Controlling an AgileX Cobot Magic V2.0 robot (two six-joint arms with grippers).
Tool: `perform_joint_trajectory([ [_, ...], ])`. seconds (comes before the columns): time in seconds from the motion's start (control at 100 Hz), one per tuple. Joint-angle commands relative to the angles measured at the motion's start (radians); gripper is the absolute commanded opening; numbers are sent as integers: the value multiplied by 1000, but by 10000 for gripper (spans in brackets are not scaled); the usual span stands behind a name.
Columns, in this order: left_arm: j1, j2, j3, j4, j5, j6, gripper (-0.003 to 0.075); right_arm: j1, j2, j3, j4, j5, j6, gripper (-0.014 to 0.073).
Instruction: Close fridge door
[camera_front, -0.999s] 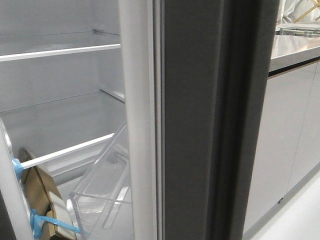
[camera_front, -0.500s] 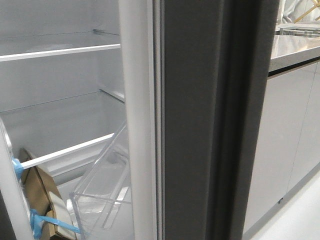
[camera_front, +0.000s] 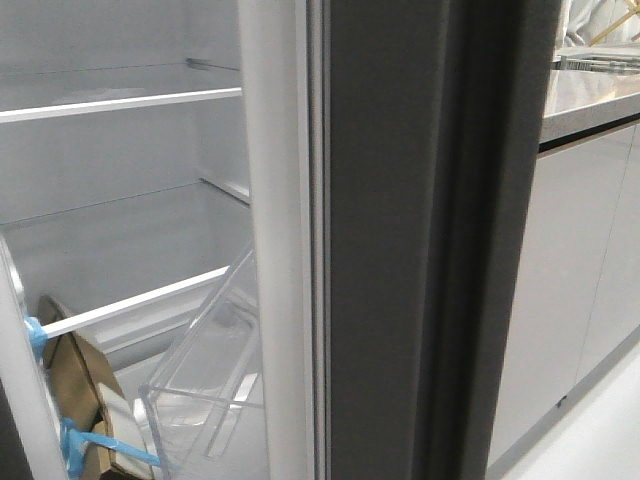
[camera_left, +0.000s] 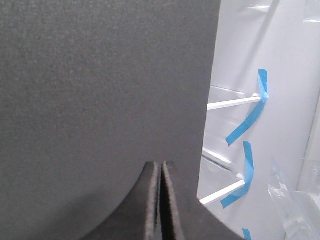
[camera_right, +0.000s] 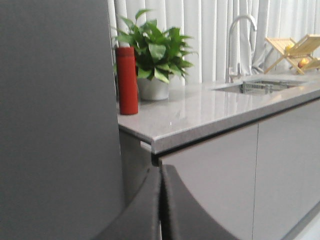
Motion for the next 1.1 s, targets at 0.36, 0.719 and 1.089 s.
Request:
perform_joint_trajectory([
  [0.36,-2,19,28,-2,-77,-3,-21,96,354,-506,-2,102,-2,-76],
  [0.719,-2,19,28,-2,-77,-3,-21,395,449,-691,-2,99,-2,-76],
  [1.089,-2,19,28,-2,-77,-3,-20,621,604,-902,-2,114,-2,-76],
])
